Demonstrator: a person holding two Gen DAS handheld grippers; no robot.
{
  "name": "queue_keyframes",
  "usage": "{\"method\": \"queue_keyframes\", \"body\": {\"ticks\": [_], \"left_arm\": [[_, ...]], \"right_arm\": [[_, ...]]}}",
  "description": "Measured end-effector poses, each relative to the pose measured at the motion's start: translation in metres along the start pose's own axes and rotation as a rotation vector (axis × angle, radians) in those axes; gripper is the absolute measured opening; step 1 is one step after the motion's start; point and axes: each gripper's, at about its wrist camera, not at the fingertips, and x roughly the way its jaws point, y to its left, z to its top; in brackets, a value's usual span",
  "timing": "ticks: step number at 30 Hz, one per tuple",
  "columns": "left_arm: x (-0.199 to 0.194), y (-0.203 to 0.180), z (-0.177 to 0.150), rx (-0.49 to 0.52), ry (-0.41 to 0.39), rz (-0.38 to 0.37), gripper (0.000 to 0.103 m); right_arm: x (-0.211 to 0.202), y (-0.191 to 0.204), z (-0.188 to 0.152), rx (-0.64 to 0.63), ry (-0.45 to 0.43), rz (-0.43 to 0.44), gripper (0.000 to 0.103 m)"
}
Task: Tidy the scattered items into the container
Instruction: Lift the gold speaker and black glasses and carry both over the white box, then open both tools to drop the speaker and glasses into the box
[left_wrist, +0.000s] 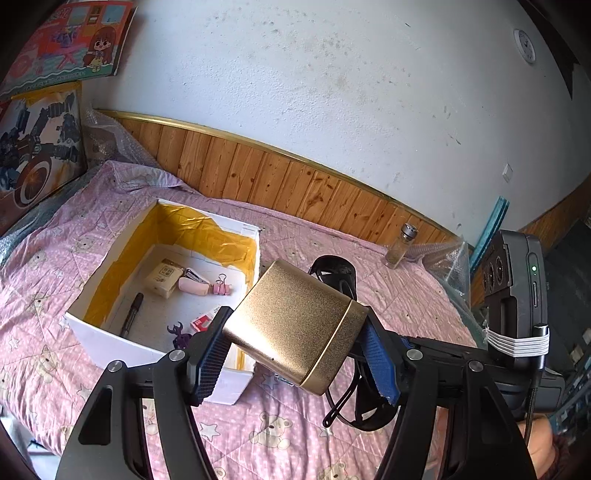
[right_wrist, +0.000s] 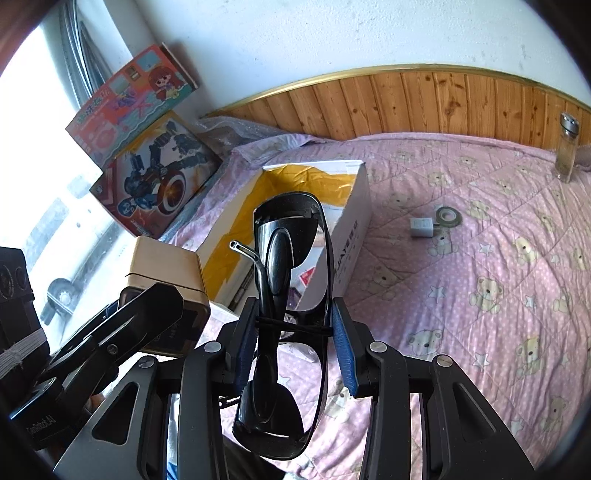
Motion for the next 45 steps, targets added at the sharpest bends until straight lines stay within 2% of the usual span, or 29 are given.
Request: {"method": "queue_keyframes", "body": {"ticks": [13,26,34,45], "left_arm": [[0.003,0.057,0.023,-0.078,-0.022,0.071,0.068],[0.031,0.101,0.054,-0.109,-0.018,0.146,0.068],[0.071,0.107,0.06,-0.12,0.059,0.161,0.068],[0.127,0.123,0.055,-0.193,0.191,0.181,0.068]], "right_arm": [[0.043,0.033,0.036,-0.054,0.032,0.04,0.04],[0.086,0.028,0.077,-0.097,0.065,0.034,0.04],[0.117,0.019,0.107,-0.171,0.089,0.004,0.04],[0.176,0.027,0.145,-0.444,0.153,-0.043,0.04]]}}
